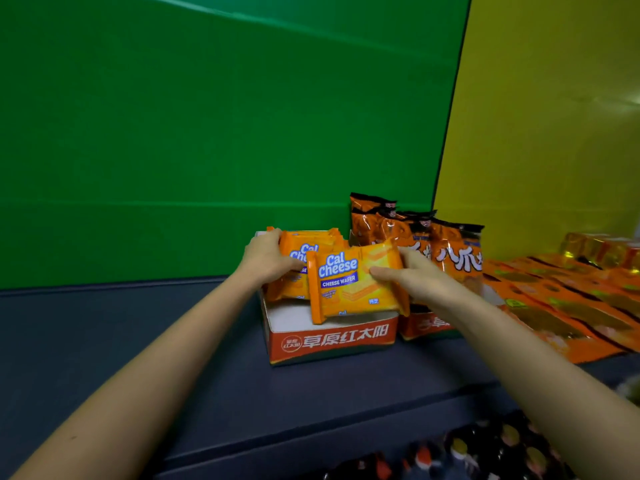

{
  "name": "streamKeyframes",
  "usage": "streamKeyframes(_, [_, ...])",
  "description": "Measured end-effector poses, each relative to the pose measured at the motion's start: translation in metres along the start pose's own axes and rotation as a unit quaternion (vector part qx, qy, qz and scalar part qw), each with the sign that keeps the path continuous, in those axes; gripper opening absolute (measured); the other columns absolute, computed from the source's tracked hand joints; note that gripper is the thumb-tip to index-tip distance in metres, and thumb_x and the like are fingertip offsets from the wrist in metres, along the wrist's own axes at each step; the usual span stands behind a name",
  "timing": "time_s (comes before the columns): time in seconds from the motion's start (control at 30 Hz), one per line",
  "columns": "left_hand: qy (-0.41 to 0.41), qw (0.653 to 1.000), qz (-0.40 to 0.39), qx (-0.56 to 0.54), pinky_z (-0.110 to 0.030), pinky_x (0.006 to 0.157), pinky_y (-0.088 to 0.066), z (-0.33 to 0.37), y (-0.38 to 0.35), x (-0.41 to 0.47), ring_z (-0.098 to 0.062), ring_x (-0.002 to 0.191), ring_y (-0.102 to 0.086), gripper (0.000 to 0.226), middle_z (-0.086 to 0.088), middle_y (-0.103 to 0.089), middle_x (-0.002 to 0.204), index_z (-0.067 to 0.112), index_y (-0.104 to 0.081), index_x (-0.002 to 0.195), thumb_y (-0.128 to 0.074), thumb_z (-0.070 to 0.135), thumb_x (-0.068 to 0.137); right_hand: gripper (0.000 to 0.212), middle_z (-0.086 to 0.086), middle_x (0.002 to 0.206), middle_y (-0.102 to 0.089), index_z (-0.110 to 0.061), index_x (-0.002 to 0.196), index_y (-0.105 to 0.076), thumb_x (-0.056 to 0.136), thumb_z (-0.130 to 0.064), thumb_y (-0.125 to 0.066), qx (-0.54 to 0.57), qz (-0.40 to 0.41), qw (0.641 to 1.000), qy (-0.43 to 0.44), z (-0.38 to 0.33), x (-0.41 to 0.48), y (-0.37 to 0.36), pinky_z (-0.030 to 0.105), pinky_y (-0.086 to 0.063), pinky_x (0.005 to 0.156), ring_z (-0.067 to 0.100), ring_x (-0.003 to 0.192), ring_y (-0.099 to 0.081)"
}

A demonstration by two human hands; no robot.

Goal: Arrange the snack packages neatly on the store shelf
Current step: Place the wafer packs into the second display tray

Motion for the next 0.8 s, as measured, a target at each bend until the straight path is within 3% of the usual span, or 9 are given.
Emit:
streamKeyframes(0.17, [0.022,0.998,0.008,0.058,-0.038,0.090,-0.050,-0.008,0.014,-0.003,-0.027,0.099,-0.064,0.042,-0.007,-0.070,0.104,0.014,-0.066,0.103,-0.080,0.030,0.067,0.044,0.006,0.125,-0.059,-0.016,0.131,-0.039,0.092,-0.020,-0.058,0.026,-0.054,0.998,0.026,0.003,0.014,-0.013,0.031,-0.053,0.081,0.015,0.093,-0.063])
streamKeyframes(0.27, [0.019,0.997,0.010,0.068,-0.035,0.088,-0.049,-0.014,0.018,-0.004,-0.024,0.088,-0.063,0.023,-0.005,-0.067,0.087,0.021,-0.061,0.074,-0.079,0.029,0.063,0.045,0.007,0.129,-0.057,-0.016,0.132,-0.037,0.092,-0.020,-0.057,0.019,-0.079,0.996,0.031,0.002,0.022,-0.026,0.037,-0.052,0.091,0.020,0.107,-0.061])
streamKeyframes(0.33, [0.011,0.998,0.015,0.067,-0.034,0.084,-0.047,-0.018,0.021,-0.003,-0.020,0.080,-0.059,0.024,-0.002,-0.063,0.079,0.022,-0.053,0.063,-0.076,0.019,0.069,0.046,0.008,0.131,-0.056,-0.014,0.132,-0.039,0.091,-0.020,-0.058,-0.003,-0.071,0.996,0.047,0.001,0.027,-0.031,0.038,-0.050,0.095,0.022,0.113,-0.059])
streamKeyframes(0.43, [-0.006,0.999,0.016,0.036,-0.027,0.077,-0.045,-0.023,0.023,-0.004,-0.015,0.079,-0.057,0.012,-0.004,-0.063,0.079,0.015,-0.063,0.076,-0.068,0.005,0.076,0.050,0.007,0.133,-0.053,-0.013,0.131,-0.040,0.088,-0.019,-0.063,-0.098,-0.033,0.990,0.094,-0.002,0.032,-0.032,0.034,-0.047,0.094,0.023,0.119,-0.054])
streamKeyframes(0.53, [-0.001,0.998,0.053,0.031,-0.026,0.078,-0.045,-0.027,0.030,-0.008,-0.015,0.081,-0.057,0.010,-0.006,-0.065,0.085,0.005,-0.069,0.090,-0.068,0.009,0.082,0.058,0.006,0.136,-0.046,-0.017,0.132,-0.036,0.083,-0.017,-0.068,-0.169,-0.005,0.978,0.125,-0.001,0.038,-0.036,0.035,-0.047,0.096,0.024,0.122,-0.050])
streamKeyframes(0.63, [0.014,0.988,0.126,0.087,-0.031,0.081,-0.047,-0.034,0.042,-0.012,-0.022,0.088,-0.062,0.012,-0.007,-0.070,0.094,0.009,-0.069,0.091,-0.065,0.017,0.084,0.057,0.005,0.136,-0.044,-0.017,0.130,-0.038,0.082,-0.022,-0.069,-0.232,0.032,0.958,0.164,-0.001,0.042,-0.041,0.033,-0.041,0.101,0.021,0.124,-0.045])
streamKeyframes(0.8, [0.015,0.955,0.188,0.229,-0.033,0.076,-0.046,-0.041,0.060,-0.033,-0.028,0.097,-0.062,0.020,-0.002,-0.069,0.106,0.014,-0.065,0.103,-0.058,0.025,0.088,0.054,0.002,0.139,-0.038,-0.019,0.132,-0.044,0.084,-0.037,-0.063,-0.364,0.100,0.889,0.259,-0.009,0.040,-0.047,0.033,-0.027,0.109,0.021,0.132,-0.030])
Point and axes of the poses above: each hand's wrist, its own x-axis towards the middle knuckle, its own y-axis out of the back of the hand, z = x × y, the point moved 3 cm from there along x, towards the middle knuckle
